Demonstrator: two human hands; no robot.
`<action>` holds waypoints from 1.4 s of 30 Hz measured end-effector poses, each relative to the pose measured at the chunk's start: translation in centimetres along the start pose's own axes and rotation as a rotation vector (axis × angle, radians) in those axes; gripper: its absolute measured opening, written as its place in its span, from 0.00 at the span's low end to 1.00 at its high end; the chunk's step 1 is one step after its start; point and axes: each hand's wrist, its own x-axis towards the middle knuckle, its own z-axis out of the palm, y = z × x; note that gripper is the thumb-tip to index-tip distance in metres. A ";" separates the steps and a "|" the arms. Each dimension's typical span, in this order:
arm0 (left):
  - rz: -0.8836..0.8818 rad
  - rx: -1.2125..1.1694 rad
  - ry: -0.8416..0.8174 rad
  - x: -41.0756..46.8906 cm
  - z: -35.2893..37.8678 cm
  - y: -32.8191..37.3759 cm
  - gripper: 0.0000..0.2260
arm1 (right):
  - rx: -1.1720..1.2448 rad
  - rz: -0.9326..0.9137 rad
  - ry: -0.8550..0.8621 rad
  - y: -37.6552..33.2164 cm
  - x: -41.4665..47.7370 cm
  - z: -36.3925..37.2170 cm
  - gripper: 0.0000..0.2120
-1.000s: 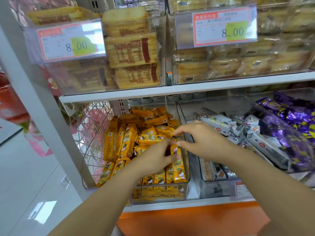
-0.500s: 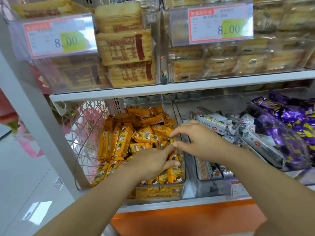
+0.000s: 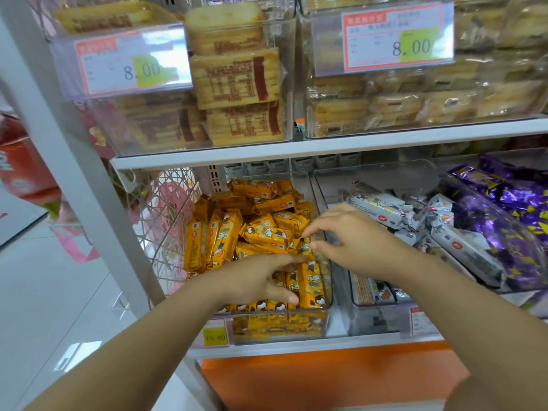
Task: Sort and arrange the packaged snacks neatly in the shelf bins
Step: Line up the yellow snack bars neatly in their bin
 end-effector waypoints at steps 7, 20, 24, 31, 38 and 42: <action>0.045 0.249 0.160 1.4 0.5 -0.6 0.24 | -0.383 -0.089 -0.282 -2.6 -0.1 0.7 0.14; -0.083 0.463 -0.030 2.4 -0.1 -0.8 0.27 | -0.718 -0.084 -0.469 -4.5 0.8 1.1 0.18; -0.083 0.438 -0.038 1.7 -0.3 -0.8 0.32 | -0.889 -0.106 -0.556 -4.9 1.0 1.7 0.12; -0.028 0.480 -0.113 2.1 -0.3 -0.5 0.33 | -0.324 -0.175 -0.145 -2.3 0.5 1.2 0.08; -0.024 0.301 -0.132 2.5 -0.5 0.4 0.33 | 0.004 0.082 0.183 -0.1 -0.6 1.4 0.12; -0.003 0.337 -0.139 2.0 -0.3 0.4 0.31 | 0.039 0.098 0.152 -0.1 -0.7 1.2 0.13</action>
